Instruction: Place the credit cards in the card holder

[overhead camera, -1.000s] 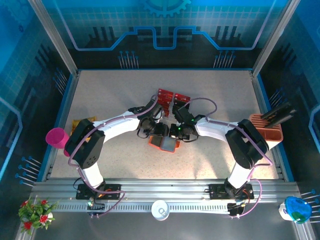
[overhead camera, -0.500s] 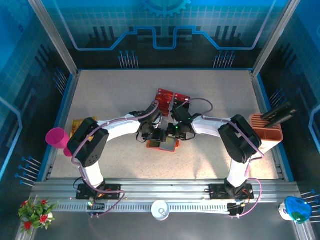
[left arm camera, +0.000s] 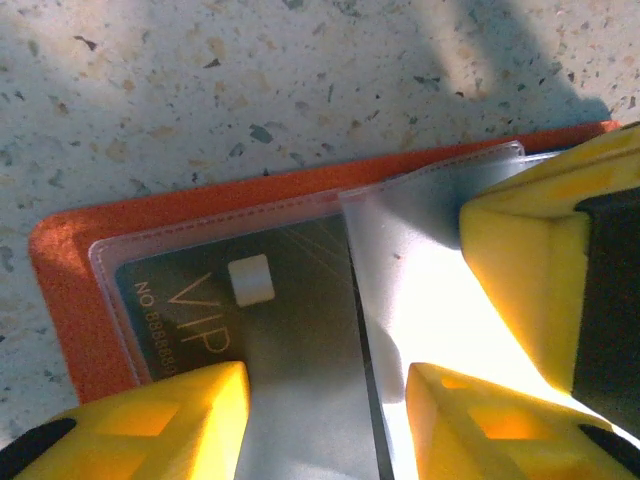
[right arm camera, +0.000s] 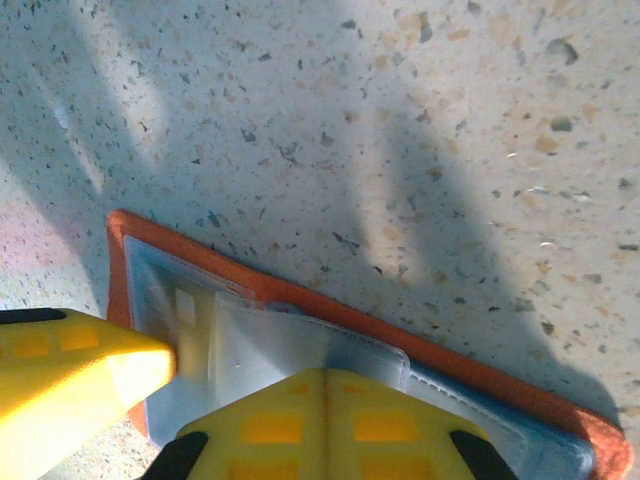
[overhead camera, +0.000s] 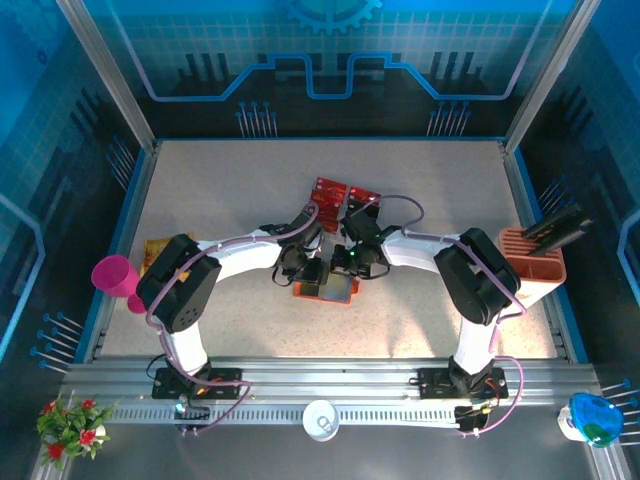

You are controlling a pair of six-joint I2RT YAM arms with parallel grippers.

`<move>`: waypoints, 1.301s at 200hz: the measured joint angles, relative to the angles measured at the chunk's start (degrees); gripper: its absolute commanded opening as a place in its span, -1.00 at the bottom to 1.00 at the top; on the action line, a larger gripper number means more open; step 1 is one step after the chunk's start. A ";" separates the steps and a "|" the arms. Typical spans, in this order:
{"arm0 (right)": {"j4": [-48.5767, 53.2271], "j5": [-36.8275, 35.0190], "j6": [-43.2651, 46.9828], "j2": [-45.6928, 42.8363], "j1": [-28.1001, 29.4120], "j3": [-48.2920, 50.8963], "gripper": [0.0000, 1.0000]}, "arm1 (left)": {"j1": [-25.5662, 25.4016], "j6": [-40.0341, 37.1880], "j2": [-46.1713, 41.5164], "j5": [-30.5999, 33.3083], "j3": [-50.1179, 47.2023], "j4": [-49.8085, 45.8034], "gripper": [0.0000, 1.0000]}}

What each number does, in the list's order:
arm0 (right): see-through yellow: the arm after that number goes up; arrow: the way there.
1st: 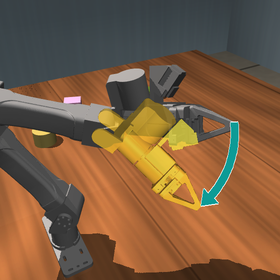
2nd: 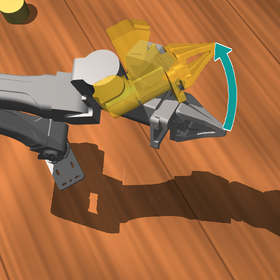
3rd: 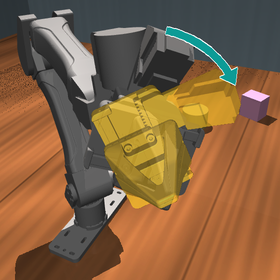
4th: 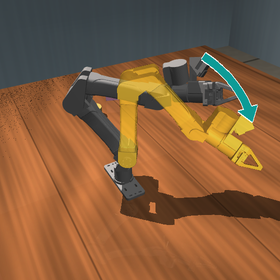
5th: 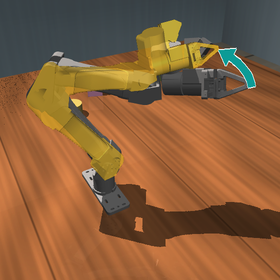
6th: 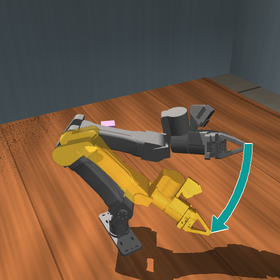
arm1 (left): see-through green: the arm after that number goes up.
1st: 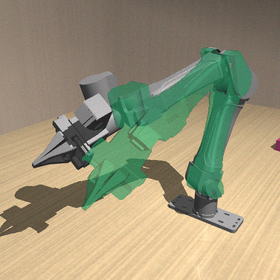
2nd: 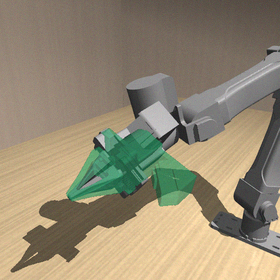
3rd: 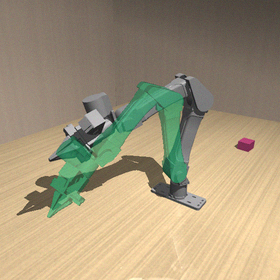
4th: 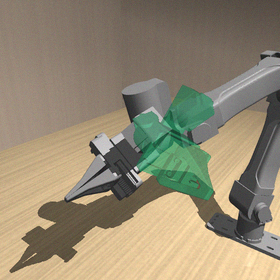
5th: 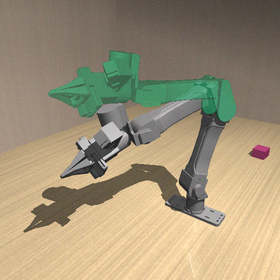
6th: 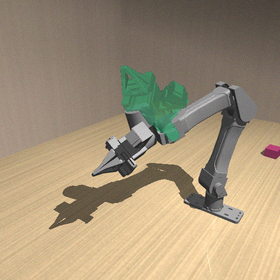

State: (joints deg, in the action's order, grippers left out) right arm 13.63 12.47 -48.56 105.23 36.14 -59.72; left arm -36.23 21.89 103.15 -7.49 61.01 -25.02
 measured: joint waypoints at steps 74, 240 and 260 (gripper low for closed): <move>2.49 -1.49 1.11 -4.55 -0.81 -0.42 -0.33 | 0.02 0.00 0.13 0.22 0.00 0.00 -0.14; 0.66 2.91 1.18 -0.46 -1.77 -0.42 -0.48 | 0.00 0.24 0.00 0.13 0.00 0.22 -0.07; 0.17 3.93 1.16 -0.46 -2.12 -0.42 -0.47 | -0.04 0.39 -0.28 -0.26 0.00 0.11 0.04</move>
State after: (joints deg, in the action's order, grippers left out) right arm 13.80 16.40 -47.40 104.77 34.02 -60.14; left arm -36.27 22.28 102.87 -7.75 61.01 -24.91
